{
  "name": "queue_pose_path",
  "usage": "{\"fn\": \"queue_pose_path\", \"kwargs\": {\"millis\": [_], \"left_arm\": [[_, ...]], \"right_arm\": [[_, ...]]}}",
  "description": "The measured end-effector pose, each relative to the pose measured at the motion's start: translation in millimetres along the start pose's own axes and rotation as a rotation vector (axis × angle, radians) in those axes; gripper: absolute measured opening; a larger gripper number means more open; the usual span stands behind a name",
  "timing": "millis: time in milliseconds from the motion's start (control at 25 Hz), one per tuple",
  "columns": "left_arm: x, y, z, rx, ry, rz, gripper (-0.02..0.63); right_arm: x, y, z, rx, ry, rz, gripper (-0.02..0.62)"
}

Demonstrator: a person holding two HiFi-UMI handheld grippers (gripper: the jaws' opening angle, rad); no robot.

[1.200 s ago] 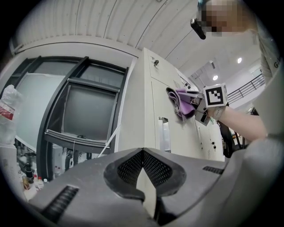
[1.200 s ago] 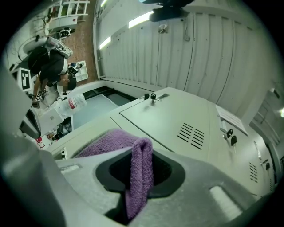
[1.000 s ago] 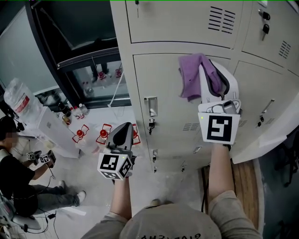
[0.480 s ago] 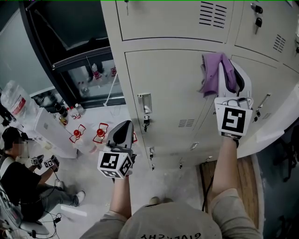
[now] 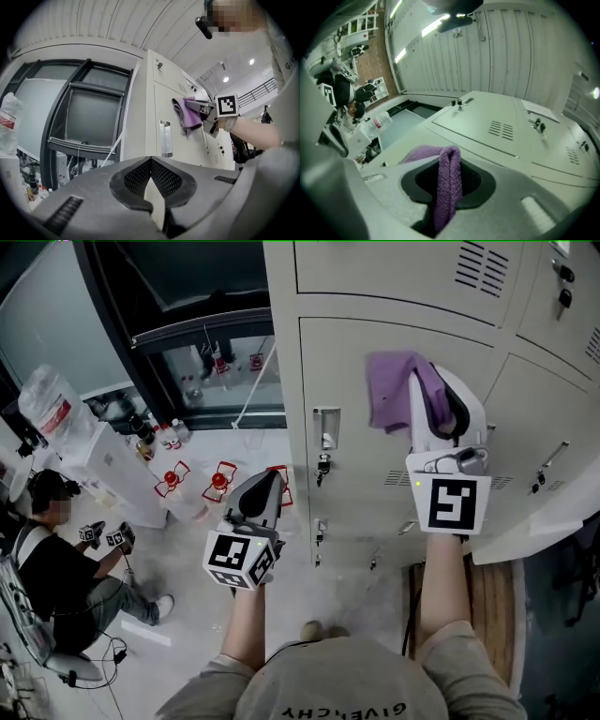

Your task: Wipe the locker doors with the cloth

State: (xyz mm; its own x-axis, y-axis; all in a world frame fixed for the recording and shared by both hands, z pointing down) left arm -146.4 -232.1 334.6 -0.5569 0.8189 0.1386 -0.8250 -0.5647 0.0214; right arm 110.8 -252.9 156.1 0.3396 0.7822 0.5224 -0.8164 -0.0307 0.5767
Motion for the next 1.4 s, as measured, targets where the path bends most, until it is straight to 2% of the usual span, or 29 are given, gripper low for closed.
{"fn": "queue_pose_path", "kwargs": {"millis": [120,280,400,520,880,1400], "left_arm": [[14,6,0,0.002,0.005,-0.034,-0.002],[35,15,5,0.006,0.018,-0.088,-0.002],[45,18,11,0.008,0.024,-0.128,-0.002],[53,21,12,0.010,0.026,-0.154,-0.002],[44,16,12,0.022,0.026,-0.118,-0.002],[4,-12,20,0.037,0.031,-0.016,-0.002]], "right_arm": [[-9,46,-3,-0.028,0.050,-0.114,0.061],[-18,96,-10,-0.065,0.028,-0.208,0.061],[-23,124,-8,-0.030,-0.006,-0.246,0.060],[-24,138,-4,0.031,-0.003,-0.239,0.060],[-13,132,4,0.103,0.029,-0.233,0.061],[16,82,39,0.155,0.133,-0.161,0.061]]}}
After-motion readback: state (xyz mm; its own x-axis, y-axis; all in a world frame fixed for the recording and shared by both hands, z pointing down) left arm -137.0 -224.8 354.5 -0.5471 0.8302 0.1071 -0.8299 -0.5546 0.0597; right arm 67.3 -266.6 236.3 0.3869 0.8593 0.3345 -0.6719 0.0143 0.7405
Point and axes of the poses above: the fingertips, and each gripper's own axes: x backward along the fingers, y to its left, z out of its underside, the point moved 9 cm from there along x, backward along the fingers, and after that the axes turned 6 degrees about z, right-handed, at the moved point
